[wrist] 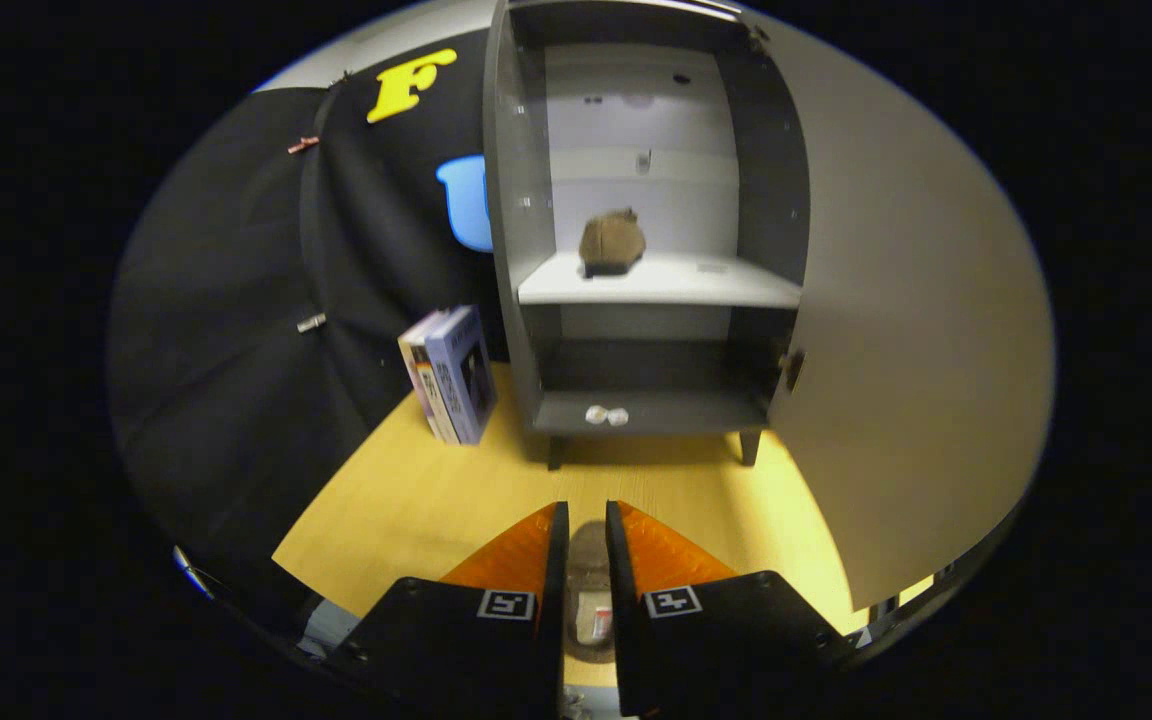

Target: Open the shoe cabinet door, grab the shoes and put them into the shoe cabinet, then close the shoe cabinet door.

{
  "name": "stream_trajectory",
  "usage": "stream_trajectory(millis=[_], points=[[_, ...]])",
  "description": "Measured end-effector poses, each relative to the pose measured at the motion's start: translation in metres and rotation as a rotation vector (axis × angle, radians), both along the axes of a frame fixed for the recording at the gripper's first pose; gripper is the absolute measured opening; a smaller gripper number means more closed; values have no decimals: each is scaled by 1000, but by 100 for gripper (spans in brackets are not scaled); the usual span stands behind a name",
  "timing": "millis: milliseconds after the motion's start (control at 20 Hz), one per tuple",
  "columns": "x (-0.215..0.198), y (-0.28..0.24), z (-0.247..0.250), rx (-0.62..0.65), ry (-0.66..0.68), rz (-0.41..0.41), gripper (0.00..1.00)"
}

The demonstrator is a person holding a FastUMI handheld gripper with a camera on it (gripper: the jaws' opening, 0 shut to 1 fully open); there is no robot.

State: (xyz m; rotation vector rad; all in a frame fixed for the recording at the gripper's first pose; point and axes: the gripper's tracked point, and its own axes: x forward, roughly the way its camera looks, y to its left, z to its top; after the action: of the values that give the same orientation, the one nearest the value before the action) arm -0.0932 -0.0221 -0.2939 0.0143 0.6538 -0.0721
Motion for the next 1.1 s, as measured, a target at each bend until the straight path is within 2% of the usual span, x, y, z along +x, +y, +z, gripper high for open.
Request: stream_trajectory(millis=[200,450,800,1100], points=[[-10,-2,-79,1,162,-29,26],[-19,11,-144,-12,285,13,25],[-18,4,-206,-47,396,27,26],[2,3,-229,-40,399,28,26]])
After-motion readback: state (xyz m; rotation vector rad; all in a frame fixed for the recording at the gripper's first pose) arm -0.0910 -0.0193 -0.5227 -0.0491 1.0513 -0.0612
